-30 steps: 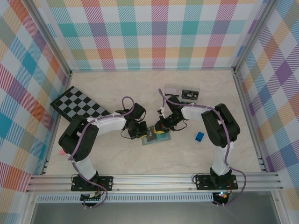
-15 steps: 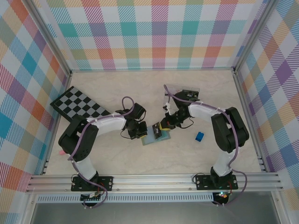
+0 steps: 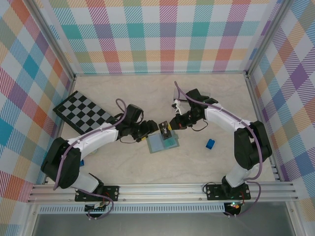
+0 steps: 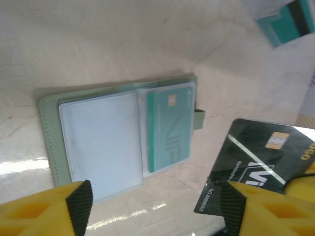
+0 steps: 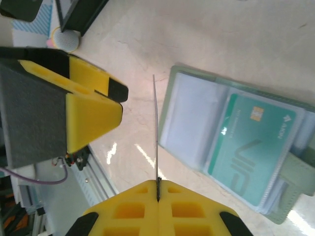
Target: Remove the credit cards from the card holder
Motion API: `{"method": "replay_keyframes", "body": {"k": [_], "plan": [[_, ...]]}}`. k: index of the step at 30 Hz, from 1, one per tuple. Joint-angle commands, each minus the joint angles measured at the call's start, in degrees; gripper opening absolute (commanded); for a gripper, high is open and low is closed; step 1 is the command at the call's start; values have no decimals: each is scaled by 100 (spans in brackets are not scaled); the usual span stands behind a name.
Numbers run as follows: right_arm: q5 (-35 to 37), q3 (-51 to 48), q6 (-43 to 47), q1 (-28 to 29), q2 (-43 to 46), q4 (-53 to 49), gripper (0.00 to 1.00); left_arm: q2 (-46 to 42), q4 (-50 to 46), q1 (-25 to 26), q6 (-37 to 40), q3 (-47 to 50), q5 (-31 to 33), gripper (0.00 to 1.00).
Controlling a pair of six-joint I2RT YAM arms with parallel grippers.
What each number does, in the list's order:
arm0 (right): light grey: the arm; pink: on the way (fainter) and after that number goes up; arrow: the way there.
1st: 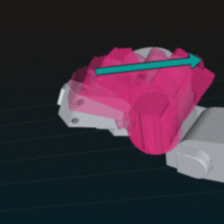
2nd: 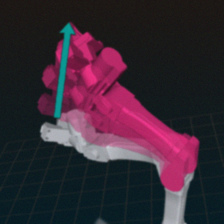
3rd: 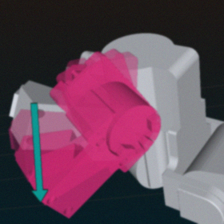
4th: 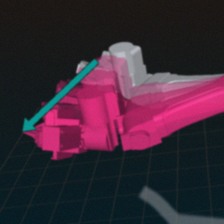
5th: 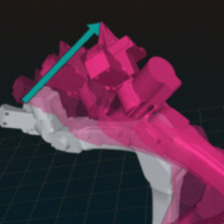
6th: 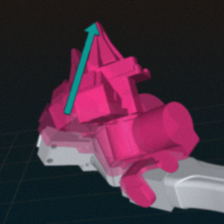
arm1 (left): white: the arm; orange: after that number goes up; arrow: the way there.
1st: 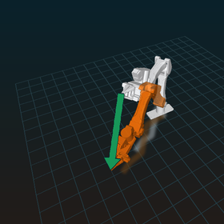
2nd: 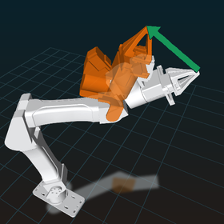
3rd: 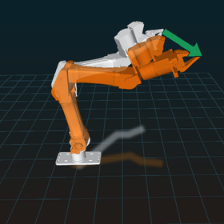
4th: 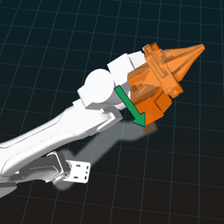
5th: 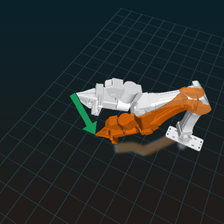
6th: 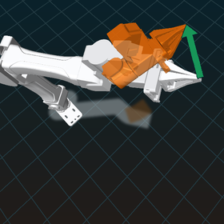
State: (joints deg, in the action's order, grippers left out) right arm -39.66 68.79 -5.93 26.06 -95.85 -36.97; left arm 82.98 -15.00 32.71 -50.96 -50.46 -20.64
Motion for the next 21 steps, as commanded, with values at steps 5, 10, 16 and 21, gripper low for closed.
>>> {"method": "replay_keyframes", "body": {"k": [5,10,16,21], "plan": [[-1171,100,-251,-190,-166,239,0,-229,2278,-282,-643,783,-1175,88],[-1864,38,-408,-326,-223,494,0,-46,3694,-301,-950,1078,-1731,87],[-2371,46,-569,-475,-264,617,0,-45,4571,-300,-1120,1235,-1913,64],[-2538,21,-768,-535,-262,824,0,-97,4781,-300,-1195,1217,-1928,31]]}}
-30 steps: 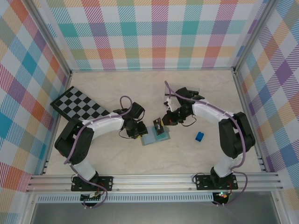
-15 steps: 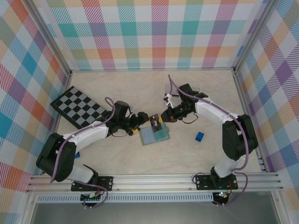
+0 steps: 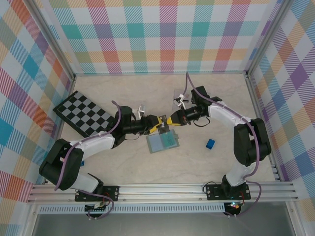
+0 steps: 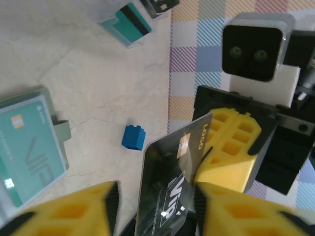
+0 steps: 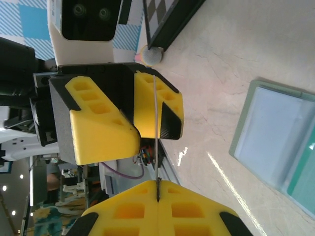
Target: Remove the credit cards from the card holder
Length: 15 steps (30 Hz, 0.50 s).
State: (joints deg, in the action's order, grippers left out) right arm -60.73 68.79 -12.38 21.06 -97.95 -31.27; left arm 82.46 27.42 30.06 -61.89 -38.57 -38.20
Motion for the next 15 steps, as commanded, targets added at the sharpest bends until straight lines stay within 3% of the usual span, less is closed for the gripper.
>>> {"method": "replay_keyframes", "body": {"k": [1,5,10,15], "plan": [[-505,20,-161,-33,-69,296,0,-36,545,-38,-111,12,-194,23],[-673,2,-471,-18,-127,566,2,-10,670,-36,-182,-18,-174,0],[-697,26,-982,55,-132,974,20,8,768,-29,-279,-59,-118,0],[-621,155,-1268,153,-237,1125,21,54,860,-27,-394,-89,-59,0]]}}
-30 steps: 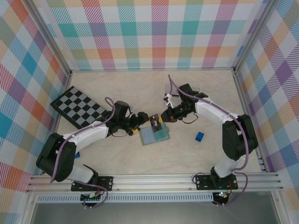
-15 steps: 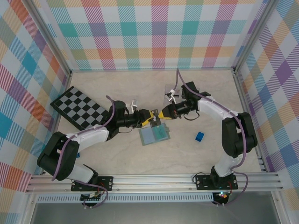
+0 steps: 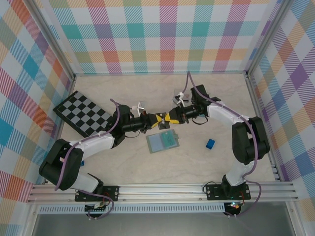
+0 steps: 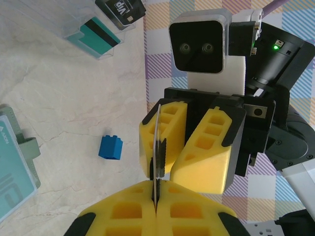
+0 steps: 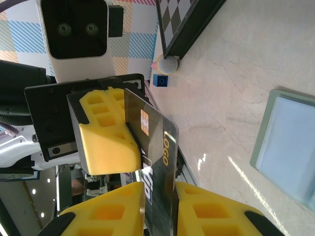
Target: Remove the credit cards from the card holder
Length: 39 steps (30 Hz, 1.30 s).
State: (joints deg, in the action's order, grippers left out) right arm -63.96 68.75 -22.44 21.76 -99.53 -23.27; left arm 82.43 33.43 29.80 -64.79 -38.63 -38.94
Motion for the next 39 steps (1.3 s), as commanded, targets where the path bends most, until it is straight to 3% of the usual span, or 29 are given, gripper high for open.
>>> {"method": "replay_keyframes", "body": {"k": [1,5,6,8,10,13,15,19,24,26,29,39], "plan": [[-261,156,-314,83,-91,368,20,54,260,-5,-113,-74,33,0],[49,198,-293,83,-26,324,5,41,9,-7,-92,-86,158,2],[197,244,-208,75,-8,232,2,21,-146,-9,-44,-115,196,10],[704,477,216,53,44,-254,0,-73,-896,-18,174,-232,404,36],[1460,784,783,22,50,-859,0,-208,-1952,-22,575,-439,753,51],[2746,1214,1551,-56,47,-1462,0,-430,-3497,-27,1180,-753,1518,56],[3228,1347,1871,-187,88,-1483,0,-588,-4037,-40,1405,-834,1922,61],[3725,1634,2524,-515,176,-1387,0,-885,-4883,-122,1697,-939,2588,72],[4394,2431,4144,-825,-111,-2054,0,-1152,-5584,-209,2064,-962,2977,89],[4234,2767,4927,-979,-290,-2484,0,-1228,-5679,-235,2206,-952,3049,96],[3995,3099,6122,-1158,-559,-2979,0,-1306,-5707,-257,2295,-907,3077,100],[5386,3813,8360,-1269,-1311,-3627,0,-1320,-5916,-284,2375,-933,2924,100]]}}
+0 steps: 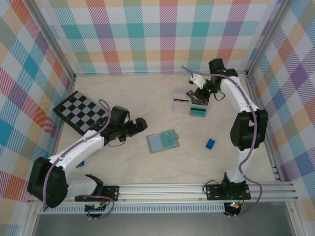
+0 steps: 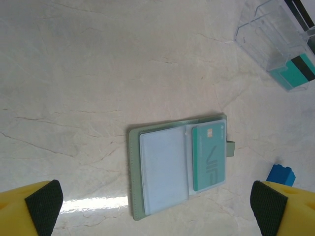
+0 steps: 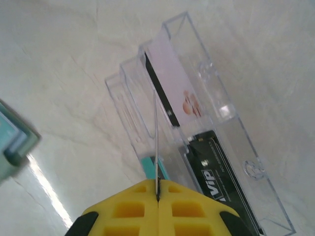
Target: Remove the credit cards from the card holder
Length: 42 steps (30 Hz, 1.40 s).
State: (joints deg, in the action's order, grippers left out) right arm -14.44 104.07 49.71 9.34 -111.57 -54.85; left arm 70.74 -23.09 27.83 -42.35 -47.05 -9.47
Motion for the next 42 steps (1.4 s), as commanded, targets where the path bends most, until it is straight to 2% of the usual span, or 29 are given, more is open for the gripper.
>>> {"method": "replay_keyframes", "body": {"k": [1,13,35,42], "plan": [[573,318,1283,-39,-149,-465,0,-146,-326,-86,131,-95,-56,100],[1158,1176,1643,-92,-705,-1214,0,160,-216,-95,-126,-141,-498,100],[1461,1465,1779,-80,-1132,-1043,0,420,29,-86,-99,-119,-922,100],[1498,1215,1979,-67,-1107,-877,2,469,159,-81,-150,-77,-1033,100]]}}
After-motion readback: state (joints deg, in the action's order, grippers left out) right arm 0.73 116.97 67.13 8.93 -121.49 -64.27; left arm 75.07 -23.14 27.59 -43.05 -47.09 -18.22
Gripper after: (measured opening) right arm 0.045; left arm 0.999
